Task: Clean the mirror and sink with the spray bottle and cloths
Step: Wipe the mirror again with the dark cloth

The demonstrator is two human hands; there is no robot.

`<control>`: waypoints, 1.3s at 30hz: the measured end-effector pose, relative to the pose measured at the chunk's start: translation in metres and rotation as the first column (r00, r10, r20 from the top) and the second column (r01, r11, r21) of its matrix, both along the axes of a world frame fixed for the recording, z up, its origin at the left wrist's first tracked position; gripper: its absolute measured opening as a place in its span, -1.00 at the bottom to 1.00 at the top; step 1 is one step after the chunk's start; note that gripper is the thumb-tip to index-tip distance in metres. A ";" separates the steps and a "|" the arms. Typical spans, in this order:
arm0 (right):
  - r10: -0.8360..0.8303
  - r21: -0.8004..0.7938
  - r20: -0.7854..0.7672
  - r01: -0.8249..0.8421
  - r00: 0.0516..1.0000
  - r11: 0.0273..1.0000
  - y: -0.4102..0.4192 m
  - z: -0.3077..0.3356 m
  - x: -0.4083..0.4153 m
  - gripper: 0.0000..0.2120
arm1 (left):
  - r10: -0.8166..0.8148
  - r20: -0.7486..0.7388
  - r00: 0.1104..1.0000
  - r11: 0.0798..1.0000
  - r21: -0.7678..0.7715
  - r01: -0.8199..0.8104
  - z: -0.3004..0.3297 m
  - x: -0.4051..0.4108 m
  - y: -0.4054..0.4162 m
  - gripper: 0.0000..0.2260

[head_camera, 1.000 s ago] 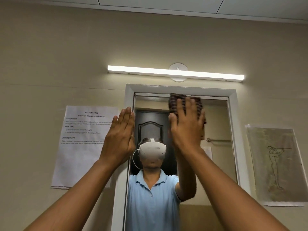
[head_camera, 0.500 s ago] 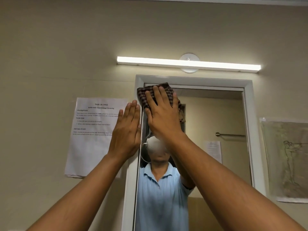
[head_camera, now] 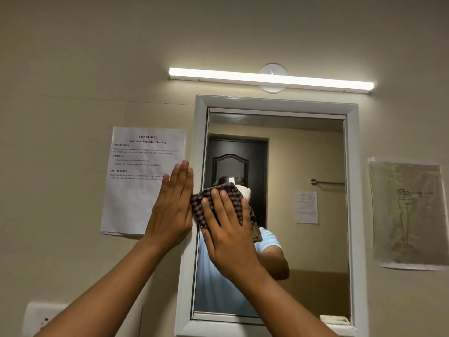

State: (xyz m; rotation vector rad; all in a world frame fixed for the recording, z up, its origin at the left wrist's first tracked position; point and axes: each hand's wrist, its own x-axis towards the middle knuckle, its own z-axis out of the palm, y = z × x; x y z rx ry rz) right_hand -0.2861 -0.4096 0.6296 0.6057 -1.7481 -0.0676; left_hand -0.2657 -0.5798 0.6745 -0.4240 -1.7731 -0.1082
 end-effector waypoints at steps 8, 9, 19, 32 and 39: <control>-0.056 -0.019 -0.008 0.056 0.998 0.998 0.019 0.076 -0.004 -0.41 | 0.052 0.008 0.999 0.998 -0.019 -0.052 -0.001 0.001 0.004 -0.37; -0.059 -0.048 0.001 0.059 0.998 0.997 0.025 0.095 -0.005 -0.41 | 0.057 0.006 0.998 0.998 -0.022 -0.057 -0.001 0.001 0.004 -0.35; -0.035 -0.204 0.005 0.035 0.999 0.978 0.081 0.137 -0.005 -0.42 | 0.063 -0.005 0.998 0.998 0.009 -0.063 -0.004 -0.001 0.015 -0.34; -0.118 0.052 0.076 0.114 0.990 0.992 0.115 -0.041 0.004 -0.42 | 0.069 -0.005 0.998 0.997 0.028 -0.068 -0.009 0.001 0.019 -0.36; -0.102 -0.252 0.089 0.121 0.991 0.960 0.145 0.114 0.002 -0.43 | 0.068 -0.015 0.998 0.997 0.039 -0.067 -0.013 0.001 0.023 -0.36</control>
